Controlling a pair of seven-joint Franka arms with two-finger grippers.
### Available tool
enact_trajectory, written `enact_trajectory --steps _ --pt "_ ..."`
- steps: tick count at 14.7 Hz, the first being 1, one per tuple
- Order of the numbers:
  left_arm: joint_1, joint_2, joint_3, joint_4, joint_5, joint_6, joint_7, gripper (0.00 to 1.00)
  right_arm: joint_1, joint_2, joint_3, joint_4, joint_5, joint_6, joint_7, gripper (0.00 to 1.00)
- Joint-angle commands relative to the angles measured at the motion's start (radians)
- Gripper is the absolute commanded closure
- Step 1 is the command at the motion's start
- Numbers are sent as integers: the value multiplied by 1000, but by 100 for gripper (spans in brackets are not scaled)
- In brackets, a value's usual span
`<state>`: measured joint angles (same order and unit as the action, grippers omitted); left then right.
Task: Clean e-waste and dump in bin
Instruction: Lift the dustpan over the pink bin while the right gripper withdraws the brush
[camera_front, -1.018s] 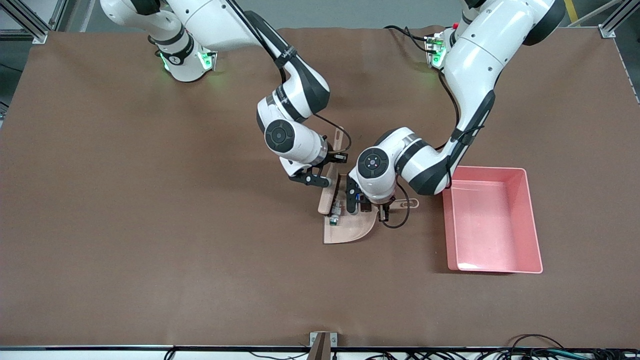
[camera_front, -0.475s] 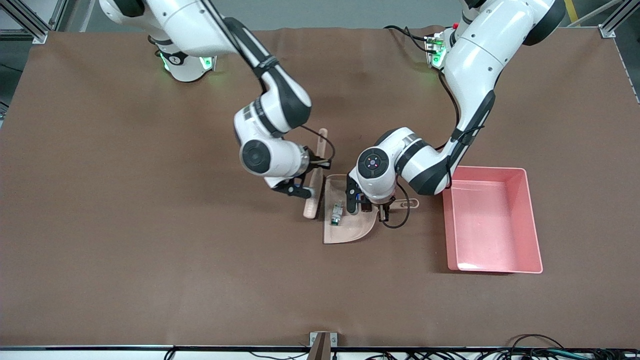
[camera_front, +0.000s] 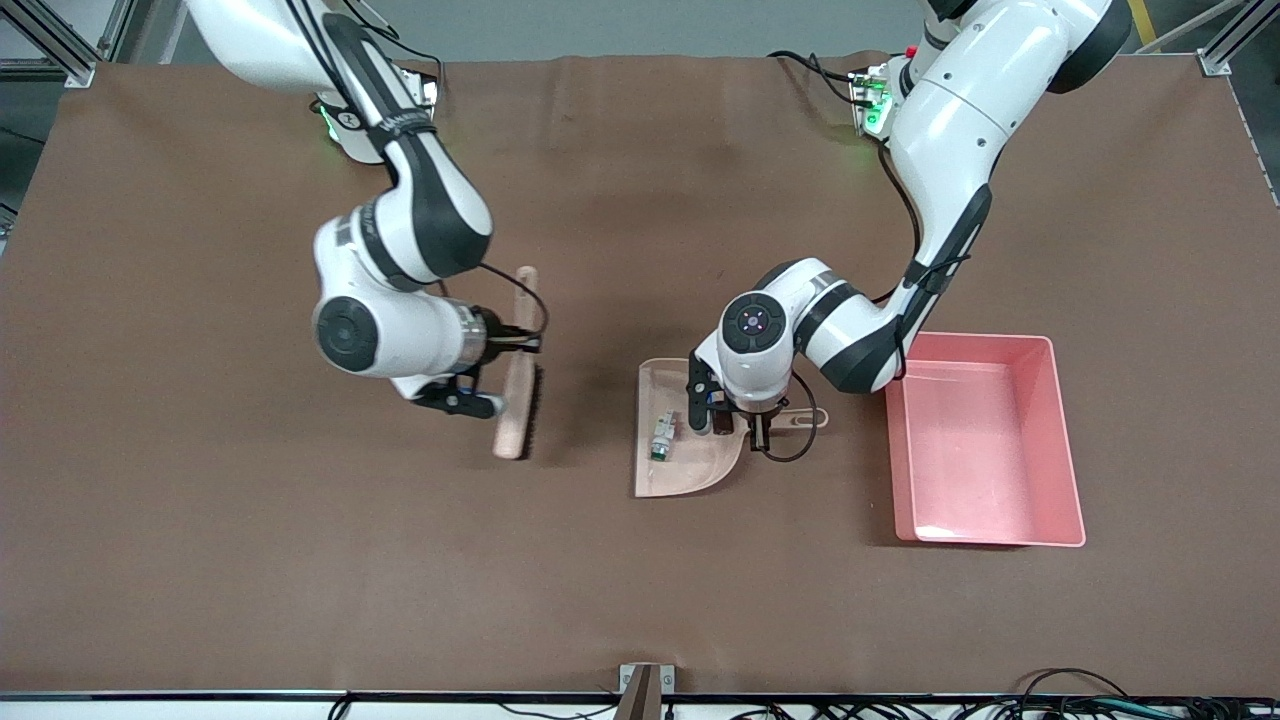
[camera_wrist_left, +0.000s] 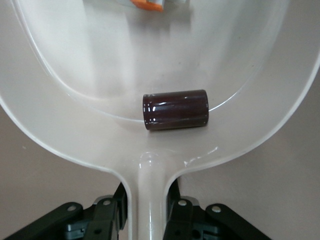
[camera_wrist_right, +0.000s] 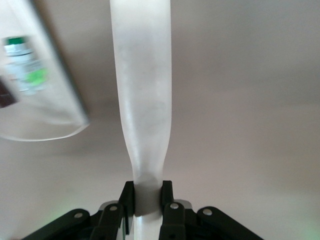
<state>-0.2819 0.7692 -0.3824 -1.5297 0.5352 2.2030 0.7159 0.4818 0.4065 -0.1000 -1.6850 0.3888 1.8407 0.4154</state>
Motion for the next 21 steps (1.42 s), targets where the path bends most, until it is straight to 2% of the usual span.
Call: enact_trajectory --steps 1,4,6,8,10,12,16,21 --pt "35 -10 -38 16 -7 17 14 82 -109 -155 9 -198 -73 28 -137 100" --pt "177 -39 -160 17 -15 17 63 83 -233 -224 9 -300 -154 57 -243 100" --pt "312 -42 -281 17 -17 0 62 83 -294 -303 8 -443 -224 138 -285 100" --pt "435 -45 -384 17 -14 -44 62 83 -365 -345 9 -536 -292 181 -302 100" --pt "528 -62 -444 17 -12 -75 62 83 -428 -365 8 -620 -341 266 -369 100" --pt "588 -99 -470 16 -8 -112 63 83 -498 -365 9 -689 -354 360 -452 100" --pt "685 -157 -474 14 -8 -160 109 83 -535 -359 8 -752 -396 472 -487 100" --pt "808 -182 -497 14 -8 -294 180 82 -554 -336 9 -768 -398 531 -517 100"
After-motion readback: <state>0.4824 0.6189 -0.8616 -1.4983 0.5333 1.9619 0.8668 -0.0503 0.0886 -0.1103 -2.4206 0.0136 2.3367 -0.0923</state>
